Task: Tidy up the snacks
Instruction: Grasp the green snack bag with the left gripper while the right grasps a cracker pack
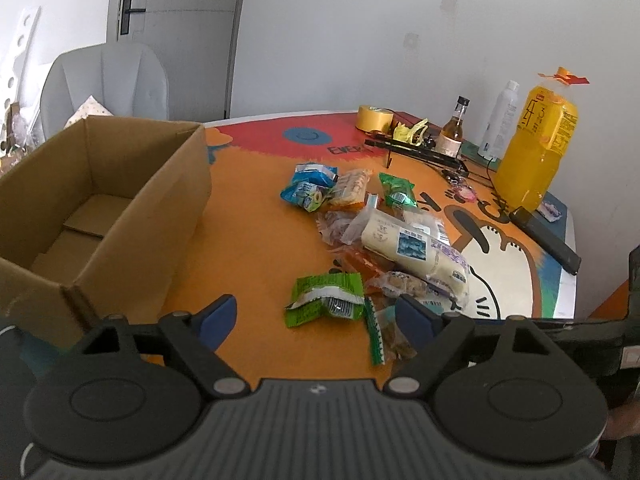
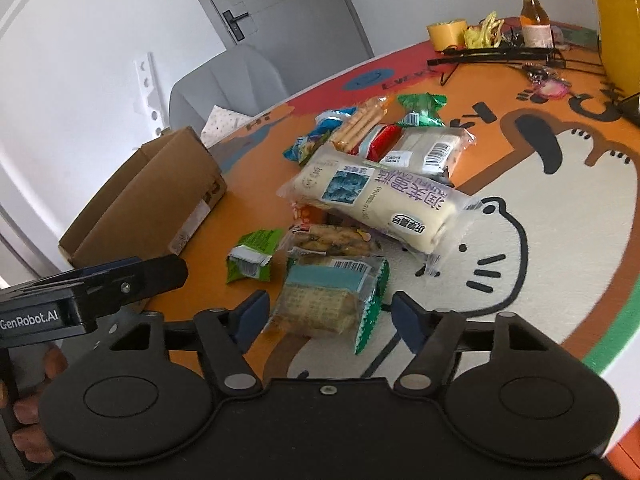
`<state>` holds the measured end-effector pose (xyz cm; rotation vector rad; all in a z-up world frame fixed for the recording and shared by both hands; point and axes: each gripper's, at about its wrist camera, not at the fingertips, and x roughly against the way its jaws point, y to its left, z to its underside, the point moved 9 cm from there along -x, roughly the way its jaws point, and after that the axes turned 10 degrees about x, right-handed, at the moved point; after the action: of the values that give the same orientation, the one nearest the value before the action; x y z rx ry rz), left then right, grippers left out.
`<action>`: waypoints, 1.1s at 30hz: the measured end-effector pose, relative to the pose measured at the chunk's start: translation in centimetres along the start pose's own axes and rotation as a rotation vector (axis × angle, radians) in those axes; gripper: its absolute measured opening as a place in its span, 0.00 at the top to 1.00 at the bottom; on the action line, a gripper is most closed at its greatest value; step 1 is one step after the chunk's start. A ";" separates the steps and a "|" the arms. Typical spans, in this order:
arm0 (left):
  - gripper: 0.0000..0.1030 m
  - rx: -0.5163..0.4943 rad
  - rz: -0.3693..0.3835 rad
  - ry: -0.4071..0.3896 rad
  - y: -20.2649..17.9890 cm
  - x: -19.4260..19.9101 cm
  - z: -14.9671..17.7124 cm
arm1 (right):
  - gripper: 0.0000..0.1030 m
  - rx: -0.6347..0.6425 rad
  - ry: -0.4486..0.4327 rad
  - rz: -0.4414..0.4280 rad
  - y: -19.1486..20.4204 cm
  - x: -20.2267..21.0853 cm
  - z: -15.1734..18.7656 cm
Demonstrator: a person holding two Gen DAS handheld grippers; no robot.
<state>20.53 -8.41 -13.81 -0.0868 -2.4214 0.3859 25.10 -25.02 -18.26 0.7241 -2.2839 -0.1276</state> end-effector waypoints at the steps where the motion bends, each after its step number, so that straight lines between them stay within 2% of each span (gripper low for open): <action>1: 0.17 0.001 0.001 0.001 0.0 -0.3 -0.1 | 0.37 0.000 -0.007 0.000 -0.1 -0.1 -0.1; 4: 0.17 0.001 0.003 0.014 0.0 -1.2 -0.2 | 0.43 0.025 -0.015 0.014 0.0 -0.6 -0.5; 5: 0.17 0.002 0.004 0.018 0.0 -1.5 -0.2 | 0.56 0.039 -0.017 0.028 -0.1 -0.8 -0.6; 6: 0.17 0.002 0.008 0.023 0.0 -1.8 -0.3 | 0.62 0.044 -0.018 0.039 -0.3 -0.9 -0.7; 10: 0.17 -0.007 0.010 0.025 -0.3 -2.7 -0.5 | 0.71 0.010 -0.032 0.000 -1.4 -0.9 -1.0; 12: 0.17 -0.012 0.005 0.033 -0.5 -3.4 -0.5 | 0.80 0.004 -0.043 0.002 -1.9 -0.7 -1.1; 20: 0.17 -0.024 -0.001 0.050 -1.4 -6.0 -0.1 | 0.87 0.000 -0.054 -0.012 -2.6 -0.1 -1.2; 21: 0.17 -0.025 -0.001 0.050 -1.4 -6.2 -0.1 | 1.00 -0.002 -0.058 -0.013 -2.7 0.0 -1.3; 25: 0.17 -0.025 -0.008 0.055 -1.4 -7.1 0.1 | 1.00 -0.007 -0.058 -0.013 -3.1 0.4 -1.4; 31: 0.37 -0.006 0.018 0.057 -1.4 -7.4 0.4 | 1.00 -0.012 -0.073 0.023 -3.7 1.0 -1.5; 33: 0.47 -0.008 0.029 0.057 -1.6 -7.3 0.5 | 1.00 -0.014 -0.082 0.040 -3.8 1.3 -1.7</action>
<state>25.89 -11.22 -18.21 -0.1347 -2.3678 0.3822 27.24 -28.69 -17.33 0.6769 -2.3715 -0.1573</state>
